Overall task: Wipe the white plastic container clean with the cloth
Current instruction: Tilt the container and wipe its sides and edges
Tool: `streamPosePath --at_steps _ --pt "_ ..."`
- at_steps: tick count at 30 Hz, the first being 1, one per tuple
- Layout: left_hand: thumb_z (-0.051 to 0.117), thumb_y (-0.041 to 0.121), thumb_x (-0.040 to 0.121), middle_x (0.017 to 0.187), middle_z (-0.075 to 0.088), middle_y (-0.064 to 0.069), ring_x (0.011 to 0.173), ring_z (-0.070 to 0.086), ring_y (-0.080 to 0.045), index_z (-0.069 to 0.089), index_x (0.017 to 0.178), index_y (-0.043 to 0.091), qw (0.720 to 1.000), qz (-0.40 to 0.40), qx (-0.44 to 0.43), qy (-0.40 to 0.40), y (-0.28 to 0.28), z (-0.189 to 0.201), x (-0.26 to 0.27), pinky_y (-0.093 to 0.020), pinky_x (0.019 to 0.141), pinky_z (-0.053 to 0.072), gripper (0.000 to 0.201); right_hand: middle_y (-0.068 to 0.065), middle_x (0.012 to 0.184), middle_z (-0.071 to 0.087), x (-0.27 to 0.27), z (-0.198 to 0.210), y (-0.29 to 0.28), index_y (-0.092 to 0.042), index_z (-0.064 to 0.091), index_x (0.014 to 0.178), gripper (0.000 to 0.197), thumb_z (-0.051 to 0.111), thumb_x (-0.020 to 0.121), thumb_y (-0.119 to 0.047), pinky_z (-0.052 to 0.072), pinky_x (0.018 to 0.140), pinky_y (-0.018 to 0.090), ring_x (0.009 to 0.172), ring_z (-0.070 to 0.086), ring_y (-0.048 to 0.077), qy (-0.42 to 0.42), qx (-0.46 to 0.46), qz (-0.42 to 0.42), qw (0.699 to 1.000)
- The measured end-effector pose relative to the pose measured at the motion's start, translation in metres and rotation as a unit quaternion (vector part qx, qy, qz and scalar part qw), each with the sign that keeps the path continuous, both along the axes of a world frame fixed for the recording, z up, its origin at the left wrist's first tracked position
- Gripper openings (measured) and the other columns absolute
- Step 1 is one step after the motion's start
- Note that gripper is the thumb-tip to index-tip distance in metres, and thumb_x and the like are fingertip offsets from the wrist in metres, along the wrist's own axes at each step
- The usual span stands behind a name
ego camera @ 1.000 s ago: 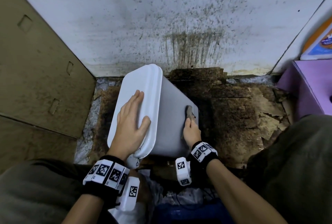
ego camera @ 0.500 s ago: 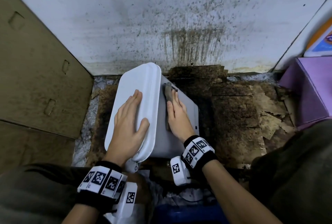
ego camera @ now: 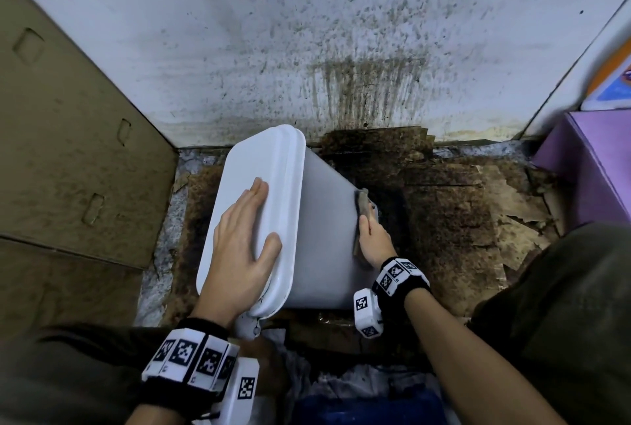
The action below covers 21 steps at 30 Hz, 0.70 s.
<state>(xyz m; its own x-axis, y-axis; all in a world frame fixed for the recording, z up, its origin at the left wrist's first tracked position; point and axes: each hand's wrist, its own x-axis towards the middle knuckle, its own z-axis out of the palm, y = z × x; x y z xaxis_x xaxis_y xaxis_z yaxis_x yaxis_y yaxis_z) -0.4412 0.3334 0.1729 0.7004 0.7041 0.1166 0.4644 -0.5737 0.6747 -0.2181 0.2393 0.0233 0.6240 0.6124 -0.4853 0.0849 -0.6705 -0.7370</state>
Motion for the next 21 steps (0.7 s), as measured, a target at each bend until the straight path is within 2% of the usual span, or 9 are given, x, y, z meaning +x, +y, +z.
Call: streamPosePath --at_steps 3,10,14,17,21 --pt "0.042 0.041 0.093 0.166 0.025 0.014 0.153 0.022 -0.011 0.027 0.159 0.029 1.0 -0.003 0.003 -0.003 -0.002 0.0 0.002 -0.044 0.124 0.022 0.068 0.014 0.16 0.037 -0.002 -0.003 0.001 -0.026 0.017 0.161 0.055 0.025 0.108 -0.039 0.027 0.118 0.043 0.141 0.039 0.04 0.02 -0.011 -0.026 0.999" --pt "0.04 0.041 0.092 0.166 0.026 0.011 0.153 0.023 -0.014 0.028 0.159 0.026 1.0 0.006 0.007 0.0 -0.001 0.0 0.003 -0.046 0.124 0.022 0.069 -0.003 0.169 0.012 -0.021 0.024 0.012 -0.027 0.008 0.162 0.058 0.022 0.107 -0.043 0.011 0.125 0.045 0.153 0.018 0.032 0.049 0.023 -0.032 0.998" --pt "0.039 0.042 0.092 0.166 0.025 0.01 0.153 0.023 -0.015 0.028 0.158 0.025 1.0 0.004 0.009 0.005 -0.002 0.001 0.007 -0.046 0.123 0.023 0.069 -0.007 0.169 0.008 -0.041 0.062 0.025 -0.027 0.012 0.161 0.057 0.026 0.108 -0.043 0.006 0.127 0.041 0.155 0.011 0.024 0.042 0.11 -0.024 0.993" --pt "0.039 0.043 0.093 0.166 0.025 0.01 0.153 0.023 -0.016 0.027 0.159 0.025 1.0 0.0 0.018 0.012 -0.003 0.0 0.008 -0.046 0.123 0.023 0.069 -0.008 0.169 0.007 -0.057 0.091 0.03 -0.03 0.012 0.161 0.056 0.027 0.108 -0.039 0.005 0.124 0.035 0.154 0.011 0.022 0.017 0.172 0.02 0.985" --pt "0.039 0.043 0.094 0.166 0.024 0.01 0.153 0.023 -0.017 0.027 0.159 0.026 1.0 -0.003 0.018 0.007 -0.004 -0.001 0.008 -0.046 0.123 0.023 0.068 -0.007 0.17 0.003 -0.069 0.09 0.018 -0.029 0.004 0.161 0.056 0.025 0.11 -0.034 0.01 0.117 0.024 0.148 0.019 0.017 -0.09 0.194 0.091 0.973"
